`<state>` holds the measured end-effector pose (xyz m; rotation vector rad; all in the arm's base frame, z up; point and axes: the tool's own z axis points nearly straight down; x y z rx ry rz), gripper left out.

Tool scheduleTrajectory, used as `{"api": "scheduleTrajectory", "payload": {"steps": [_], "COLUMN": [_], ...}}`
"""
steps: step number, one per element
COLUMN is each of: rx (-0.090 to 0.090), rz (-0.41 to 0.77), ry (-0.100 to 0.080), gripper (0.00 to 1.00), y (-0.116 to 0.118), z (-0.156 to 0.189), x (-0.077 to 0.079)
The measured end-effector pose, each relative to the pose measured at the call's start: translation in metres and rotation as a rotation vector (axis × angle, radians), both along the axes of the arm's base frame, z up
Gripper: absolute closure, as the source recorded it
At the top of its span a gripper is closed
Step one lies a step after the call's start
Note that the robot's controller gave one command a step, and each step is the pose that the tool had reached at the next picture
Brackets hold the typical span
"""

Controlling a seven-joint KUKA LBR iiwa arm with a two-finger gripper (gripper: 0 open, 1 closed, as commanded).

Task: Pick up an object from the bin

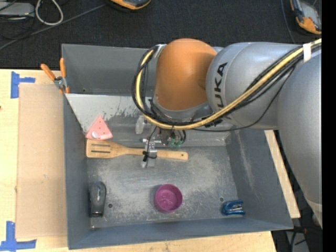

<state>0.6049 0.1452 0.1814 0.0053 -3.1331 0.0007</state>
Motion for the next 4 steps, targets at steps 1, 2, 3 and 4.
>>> {"api": "scheduleTrajectory", "payload": {"steps": [1,2,3,4], "rx": [0.001,0.002,0.004,0.003], "rz": [-0.004,0.066,0.043,0.055], "ry": [-0.008,-0.009,-0.010,-0.004], "gripper": [0.00,0.00,0.00,0.00], "y": [-0.001,-0.090,-0.101,-0.108], "z": [0.005,-0.089,-0.098,-0.108], "x": [0.002,0.004,0.004,0.003]}}
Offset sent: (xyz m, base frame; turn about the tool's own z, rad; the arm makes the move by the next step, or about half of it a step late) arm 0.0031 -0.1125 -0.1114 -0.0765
